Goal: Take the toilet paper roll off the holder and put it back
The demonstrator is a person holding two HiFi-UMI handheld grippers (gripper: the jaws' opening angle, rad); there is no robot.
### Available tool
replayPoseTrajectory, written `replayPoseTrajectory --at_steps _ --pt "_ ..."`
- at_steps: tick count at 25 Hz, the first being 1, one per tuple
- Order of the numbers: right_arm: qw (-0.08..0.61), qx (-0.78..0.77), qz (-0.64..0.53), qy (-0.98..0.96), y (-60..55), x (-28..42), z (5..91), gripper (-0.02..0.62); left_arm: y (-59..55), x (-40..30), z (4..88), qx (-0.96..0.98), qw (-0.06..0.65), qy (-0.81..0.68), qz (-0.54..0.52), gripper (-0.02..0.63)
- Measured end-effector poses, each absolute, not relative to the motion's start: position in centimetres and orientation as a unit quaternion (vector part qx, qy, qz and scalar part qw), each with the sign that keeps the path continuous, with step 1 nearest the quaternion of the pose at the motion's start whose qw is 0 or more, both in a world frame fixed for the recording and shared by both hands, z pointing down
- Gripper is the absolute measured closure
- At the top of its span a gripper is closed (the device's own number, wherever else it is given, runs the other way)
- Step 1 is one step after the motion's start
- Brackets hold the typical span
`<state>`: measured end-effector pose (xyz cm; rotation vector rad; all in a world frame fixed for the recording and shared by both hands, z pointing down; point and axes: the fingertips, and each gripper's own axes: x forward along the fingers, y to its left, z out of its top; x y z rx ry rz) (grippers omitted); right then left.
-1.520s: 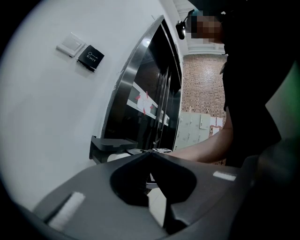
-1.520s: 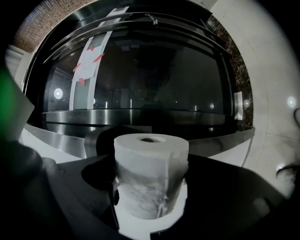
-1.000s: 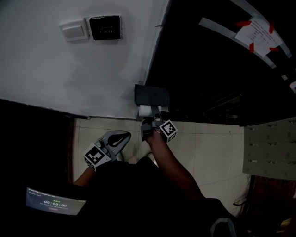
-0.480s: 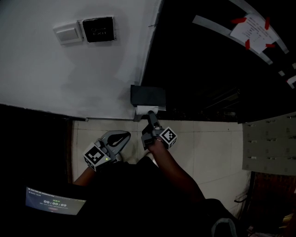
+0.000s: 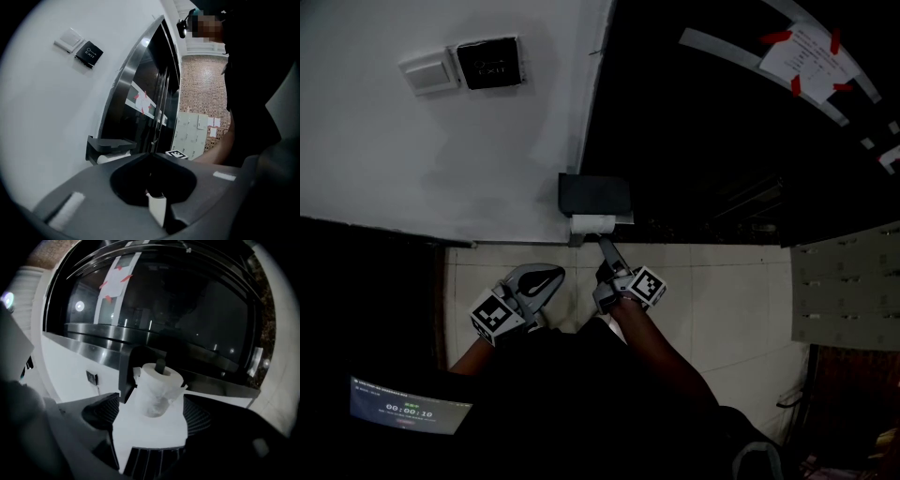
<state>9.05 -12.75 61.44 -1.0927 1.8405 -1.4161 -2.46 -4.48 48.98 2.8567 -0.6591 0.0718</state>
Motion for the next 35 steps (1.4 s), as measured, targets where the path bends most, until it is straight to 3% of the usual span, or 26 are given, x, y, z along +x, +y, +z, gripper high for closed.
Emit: replayPoseTrajectory --at_steps 3,7,13,17,23,27,35 --pt "0.244 -0.425 -0.511 0.706 -11.9 9.3 60.8 0.197 -4.5 -2.1 49.0 0.969 0.105 -0.222 0.025 0.601" --pt "0.185 -0.411 -0.392 0.802 -12.0 8.5 57.1 0.262 -4.6 -1.9 48.5 0.968 0.11 -0.224 0.028 0.601" --pt "0.016 -0.387 -0.153 0.909 -9.9 5.5 52.6 0.262 -4.8 -1.9 48.9 0.969 0.099 -0.227 0.025 0.601" --pt "-0.01 -0.371 -0.068 0.926 -8.9 4.3 50.5 0.262 -4.7 -1.7 48.7 0.968 0.1 -0.227 0.027 0.601" --pt "-0.039 -0.365 -0.03 0.93 -8.2 3.4 49.0 0.263 -4.8 -1.8 48.9 0.969 0.091 -0.229 0.025 0.601" --pt "-0.028 -0.362 -0.029 0.931 -7.6 4.1 48.0 0.585 -4.9 -1.9 48.6 0.968 0.092 -0.233 0.026 0.601" --pt "-0.028 -0.347 -0.023 0.937 -6.7 3.7 47.4 0.595 -5.0 -2.0 48.4 0.969 0.09 -0.231 0.027 0.601"
